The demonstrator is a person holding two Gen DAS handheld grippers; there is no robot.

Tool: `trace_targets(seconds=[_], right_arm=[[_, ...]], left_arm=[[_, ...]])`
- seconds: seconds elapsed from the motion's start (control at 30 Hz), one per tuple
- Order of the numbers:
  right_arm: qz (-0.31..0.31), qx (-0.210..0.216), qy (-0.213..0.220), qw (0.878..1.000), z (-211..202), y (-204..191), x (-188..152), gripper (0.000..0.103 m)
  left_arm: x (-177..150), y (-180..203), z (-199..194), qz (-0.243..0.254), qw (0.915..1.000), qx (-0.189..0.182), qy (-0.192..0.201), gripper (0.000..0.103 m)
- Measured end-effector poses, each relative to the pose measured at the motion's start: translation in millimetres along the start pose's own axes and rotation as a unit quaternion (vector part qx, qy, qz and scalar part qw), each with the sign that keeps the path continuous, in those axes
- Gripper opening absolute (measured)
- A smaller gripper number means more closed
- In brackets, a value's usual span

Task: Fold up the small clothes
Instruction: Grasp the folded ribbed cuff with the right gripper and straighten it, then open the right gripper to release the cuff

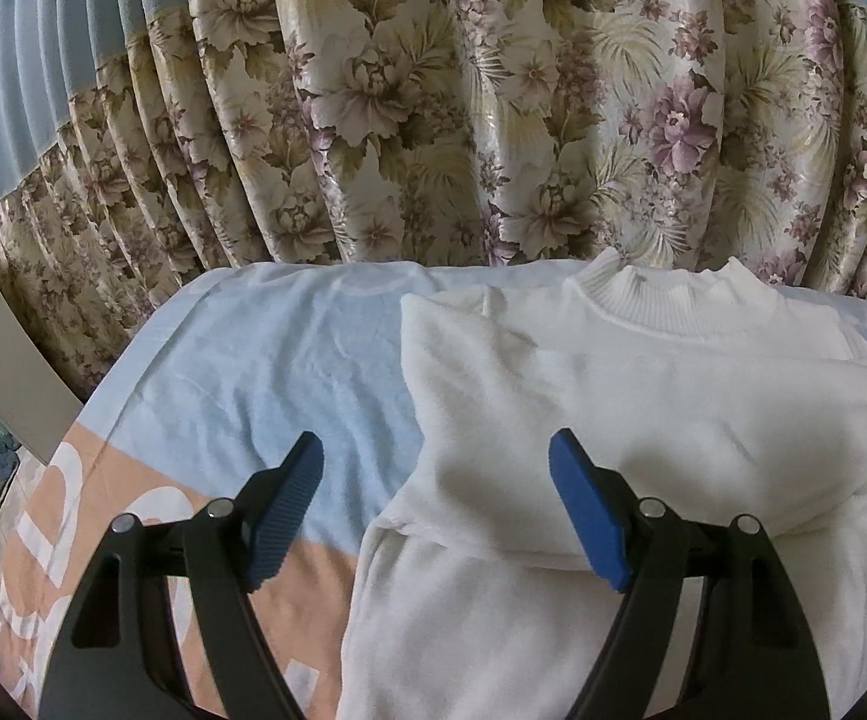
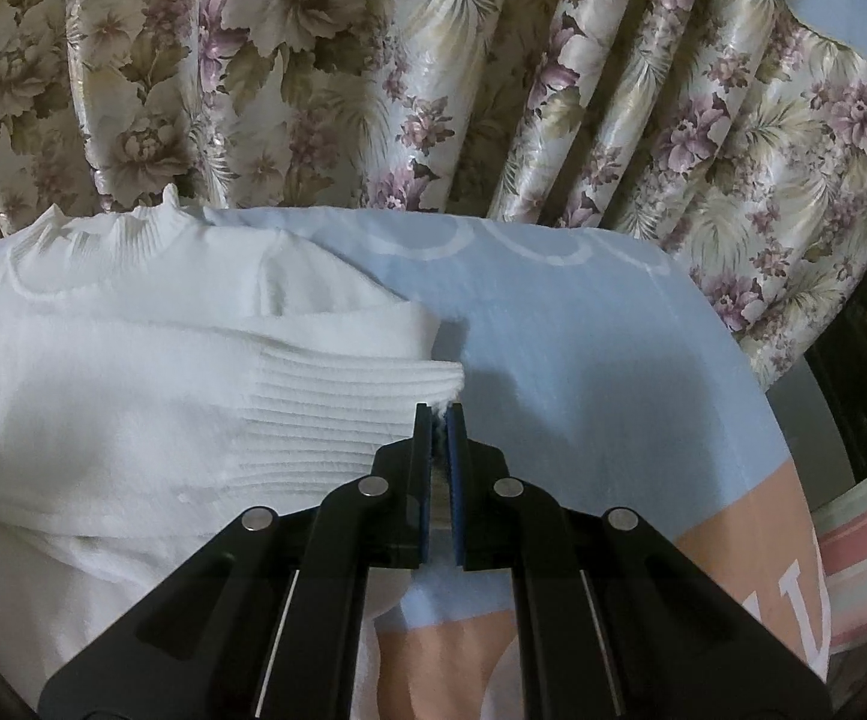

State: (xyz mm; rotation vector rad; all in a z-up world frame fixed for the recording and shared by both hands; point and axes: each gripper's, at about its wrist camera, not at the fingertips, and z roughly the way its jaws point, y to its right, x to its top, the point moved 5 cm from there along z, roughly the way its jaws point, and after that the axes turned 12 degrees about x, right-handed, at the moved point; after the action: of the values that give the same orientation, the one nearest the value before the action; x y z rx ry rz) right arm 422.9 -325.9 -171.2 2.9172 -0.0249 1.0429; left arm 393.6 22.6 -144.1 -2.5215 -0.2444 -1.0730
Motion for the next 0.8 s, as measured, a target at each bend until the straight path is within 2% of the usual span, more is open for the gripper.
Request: trace_targets(seconds=[0.2, 0.3, 0.63, 0.67, 0.7, 0.77, 0.8], right_arm=[[0.017, -0.014, -0.008, 1.0, 1.6, 11.3, -8.3, 0.005], [0.032, -0.006, -0.018, 0.999, 5.7, 18.9, -14.4, 0.005], [0.04, 0.015, 0.018, 0.999, -27.6, 21.2, -9.5, 0.008], [0.04, 0.016, 0.021, 0.999, -30.3, 20.2, -9.7, 0.017], [0.041, 0.02, 0.024, 0.999, -33.8, 18.3, -9.9, 0.033], [0.049, 0.045, 0.035, 0.997, -44.2, 13.3, -11.0, 0.048], [0.048, 0.05, 0.04, 0.997, -49.8, 10.4, -11.0, 0.05]], left_arm=[[-3.6, -0.9, 0.8, 0.0, 1.0, 0.002, -0.004, 0.078], [-5.4, -0.5, 0.2, 0.002, 1.0, 0.001, -0.007, 0.078], [-11.7, -2.2, -11.9, 0.001, 0.9999, -0.008, -0.007, 0.078], [-13.2, -3.0, -14.8, 0.0, 0.9999, -0.011, -0.007, 0.078], [-13.6, -4.3, -17.6, -0.001, 0.9999, -0.012, -0.006, 0.078], [-13.9, -5.8, -23.5, -0.001, 0.9998, -0.017, -0.004, 0.078], [-14.5, -6.9, -27.2, -0.001, 0.9998, -0.021, -0.003, 0.078]])
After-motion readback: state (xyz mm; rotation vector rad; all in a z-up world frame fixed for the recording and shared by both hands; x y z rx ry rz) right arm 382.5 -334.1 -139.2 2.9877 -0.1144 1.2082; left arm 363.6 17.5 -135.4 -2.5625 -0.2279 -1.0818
